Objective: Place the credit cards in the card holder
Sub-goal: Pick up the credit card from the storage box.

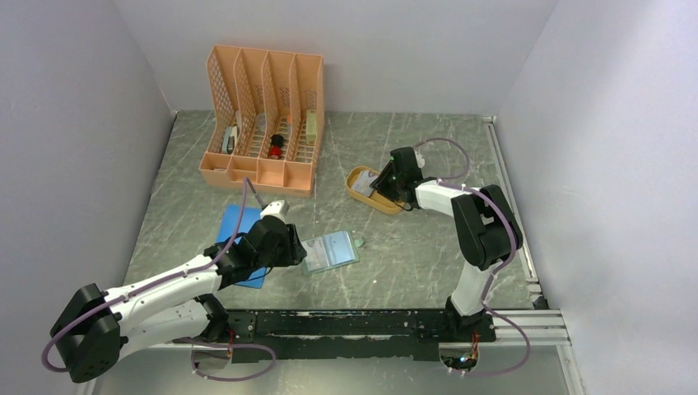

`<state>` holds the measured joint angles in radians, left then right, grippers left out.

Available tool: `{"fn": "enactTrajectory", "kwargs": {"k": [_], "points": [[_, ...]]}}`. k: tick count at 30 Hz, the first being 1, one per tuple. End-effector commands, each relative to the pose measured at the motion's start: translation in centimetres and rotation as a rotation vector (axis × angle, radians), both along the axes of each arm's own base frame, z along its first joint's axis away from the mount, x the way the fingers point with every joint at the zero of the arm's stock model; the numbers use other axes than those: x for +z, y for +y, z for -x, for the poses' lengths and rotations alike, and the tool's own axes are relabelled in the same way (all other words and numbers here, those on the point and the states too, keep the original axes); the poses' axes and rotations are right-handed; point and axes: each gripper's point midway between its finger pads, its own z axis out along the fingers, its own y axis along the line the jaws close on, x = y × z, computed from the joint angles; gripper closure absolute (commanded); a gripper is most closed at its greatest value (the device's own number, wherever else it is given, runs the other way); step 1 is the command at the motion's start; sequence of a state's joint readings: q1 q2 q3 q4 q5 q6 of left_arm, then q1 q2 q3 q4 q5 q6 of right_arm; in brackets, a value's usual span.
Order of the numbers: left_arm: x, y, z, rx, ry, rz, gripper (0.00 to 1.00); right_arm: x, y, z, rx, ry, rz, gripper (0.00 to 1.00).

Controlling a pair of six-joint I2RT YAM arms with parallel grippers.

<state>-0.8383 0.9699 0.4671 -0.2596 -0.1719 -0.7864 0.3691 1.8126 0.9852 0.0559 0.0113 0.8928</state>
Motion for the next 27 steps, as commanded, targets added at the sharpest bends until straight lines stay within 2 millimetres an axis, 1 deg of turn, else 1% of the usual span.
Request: {"fn": "enactTrajectory", "kwargs": {"k": [1, 4, 5, 9, 12, 15, 18, 25, 27], "points": [[-0.4, 0.0, 0.1, 0.007, 0.006, 0.004, 0.51, 0.1, -0.8, 0.2, -0.005, -0.011, 0.011, 0.63], [-0.5, 0.0, 0.1, 0.006, 0.007, 0.004, 0.51, 0.3, -0.7, 0.0, 0.0, -0.024, -0.001, 0.65], [-0.5, 0.0, 0.1, 0.007, 0.007, 0.004, 0.51, 0.4, -0.1, 0.1, 0.023, -0.021, -0.022, 0.63], [-0.5, 0.0, 0.1, 0.006, 0.007, 0.007, 0.52, 0.9, 0.5, 0.0, 0.028, -0.038, -0.062, 0.48], [-0.5, 0.1, 0.2, 0.007, 0.006, 0.009, 0.52, 0.9, 0.4, -0.2, 0.023, -0.033, -0.057, 0.42], [-0.5, 0.1, 0.1, 0.011, 0.005, 0.006, 0.52, 0.5, 0.6, -0.3, 0.03, -0.015, -0.052, 0.42], [-0.7, 0.1, 0.2, 0.012, 0.01, 0.003, 0.52, -0.1, 0.7, -0.5, 0.04, 0.008, -0.039, 0.45], [-1.0, 0.3, 0.2, 0.014, 0.018, -0.009, 0.52, -1.3, 0.3, -0.2, 0.043, 0.048, -0.005, 0.53], [-1.0, 0.3, 0.2, 0.014, 0.018, -0.006, 0.52, -1.3, 0.2, 0.0, 0.036, 0.043, -0.004, 0.57]]}}
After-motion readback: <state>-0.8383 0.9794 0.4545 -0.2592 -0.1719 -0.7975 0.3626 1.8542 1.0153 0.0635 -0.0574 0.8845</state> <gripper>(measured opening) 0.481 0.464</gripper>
